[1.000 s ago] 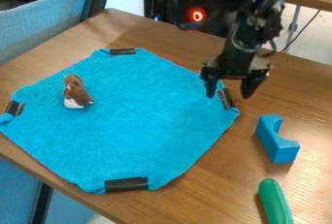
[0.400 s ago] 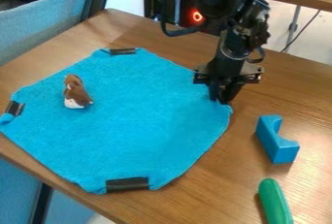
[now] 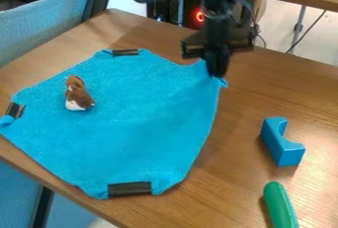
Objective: Fold the cloth from top right to bottom left
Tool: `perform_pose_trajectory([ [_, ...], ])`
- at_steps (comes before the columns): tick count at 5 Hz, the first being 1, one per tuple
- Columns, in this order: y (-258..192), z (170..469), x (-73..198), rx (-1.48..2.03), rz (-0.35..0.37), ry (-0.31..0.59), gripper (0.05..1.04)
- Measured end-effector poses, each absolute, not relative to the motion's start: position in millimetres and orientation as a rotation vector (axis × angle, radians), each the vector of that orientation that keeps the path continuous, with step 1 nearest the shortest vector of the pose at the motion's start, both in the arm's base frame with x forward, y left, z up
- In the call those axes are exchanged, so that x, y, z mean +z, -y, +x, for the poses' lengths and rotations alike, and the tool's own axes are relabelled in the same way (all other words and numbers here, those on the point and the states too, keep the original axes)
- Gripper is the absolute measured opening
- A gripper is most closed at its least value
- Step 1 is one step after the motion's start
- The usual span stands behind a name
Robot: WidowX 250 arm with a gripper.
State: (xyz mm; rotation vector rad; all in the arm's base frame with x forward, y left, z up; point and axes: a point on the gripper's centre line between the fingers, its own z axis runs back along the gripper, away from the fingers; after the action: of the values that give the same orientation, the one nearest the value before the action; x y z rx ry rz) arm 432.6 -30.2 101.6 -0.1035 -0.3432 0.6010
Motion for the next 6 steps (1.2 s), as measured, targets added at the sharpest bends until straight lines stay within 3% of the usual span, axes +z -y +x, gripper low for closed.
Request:
perform_pose_trajectory([
  [1,-2.5,426.9,119.5,0.588,-0.177,0.339,0.068],
  [3,-79.6,372.7,97.4,0.529,-0.146,0.261,0.068],
  [4,-103.5,344.6,107.3,0.533,-0.147,0.254,0.068],
  [6,-155.3,316.8,149.2,0.602,-0.249,0.277,0.068],
])
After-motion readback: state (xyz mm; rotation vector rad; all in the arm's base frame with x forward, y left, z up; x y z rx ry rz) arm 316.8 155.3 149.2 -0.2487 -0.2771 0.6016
